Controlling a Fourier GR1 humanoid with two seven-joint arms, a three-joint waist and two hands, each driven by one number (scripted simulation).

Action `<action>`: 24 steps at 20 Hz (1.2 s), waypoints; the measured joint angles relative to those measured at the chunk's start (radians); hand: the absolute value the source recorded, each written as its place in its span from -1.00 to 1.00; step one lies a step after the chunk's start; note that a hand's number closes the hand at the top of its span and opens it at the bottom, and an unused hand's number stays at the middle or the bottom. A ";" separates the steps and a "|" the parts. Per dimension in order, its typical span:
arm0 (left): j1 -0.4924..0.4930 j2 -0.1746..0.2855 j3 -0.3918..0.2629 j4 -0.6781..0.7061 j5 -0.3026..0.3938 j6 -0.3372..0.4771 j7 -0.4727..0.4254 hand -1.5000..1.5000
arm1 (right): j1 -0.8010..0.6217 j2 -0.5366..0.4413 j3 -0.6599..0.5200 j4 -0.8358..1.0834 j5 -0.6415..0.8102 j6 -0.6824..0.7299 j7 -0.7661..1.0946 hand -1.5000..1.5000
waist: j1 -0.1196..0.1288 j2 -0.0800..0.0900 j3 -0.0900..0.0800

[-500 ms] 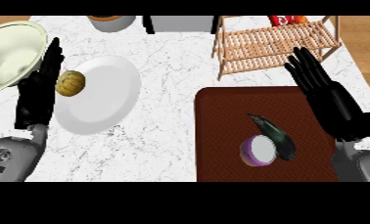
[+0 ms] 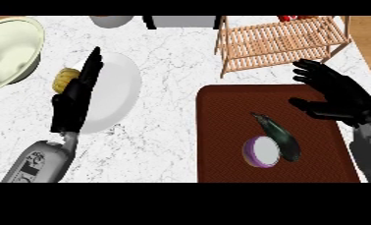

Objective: Pick the eggplant from the tray and place it in the tiered shelf

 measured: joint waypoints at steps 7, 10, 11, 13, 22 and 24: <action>0.021 -0.052 -0.034 0.039 0.026 -0.057 -0.048 0.00 | 0.017 0.003 -0.027 0.244 0.258 -0.231 -0.219 -1.00 | 0.014 -0.011 0.004; 0.047 -0.061 -0.026 0.048 0.031 -0.083 -0.079 0.00 | -0.011 0.016 -0.087 0.349 0.225 -0.185 -0.329 -1.00 | 0.015 -0.018 0.005; 0.053 -0.070 -0.030 0.049 0.023 -0.082 -0.080 0.00 | -0.024 0.009 -0.098 0.368 0.212 -0.147 -0.338 -1.00 | 0.014 -0.019 0.005; 0.044 -0.079 -0.030 0.057 0.016 -0.083 -0.071 0.00 | -0.035 -0.019 -0.091 0.376 0.198 -0.053 -0.330 -1.00 | 0.011 -0.022 0.005; 0.043 -0.097 -0.005 0.091 0.007 -0.109 -0.099 0.00 | -0.138 -0.136 0.029 0.283 0.274 0.171 -0.142 -1.00 | 0.007 -0.028 0.003; 0.031 -0.098 0.004 0.103 0.007 -0.118 -0.096 0.00 | -0.179 -0.161 0.049 0.258 0.284 0.215 -0.071 -1.00 | 0.007 -0.028 0.003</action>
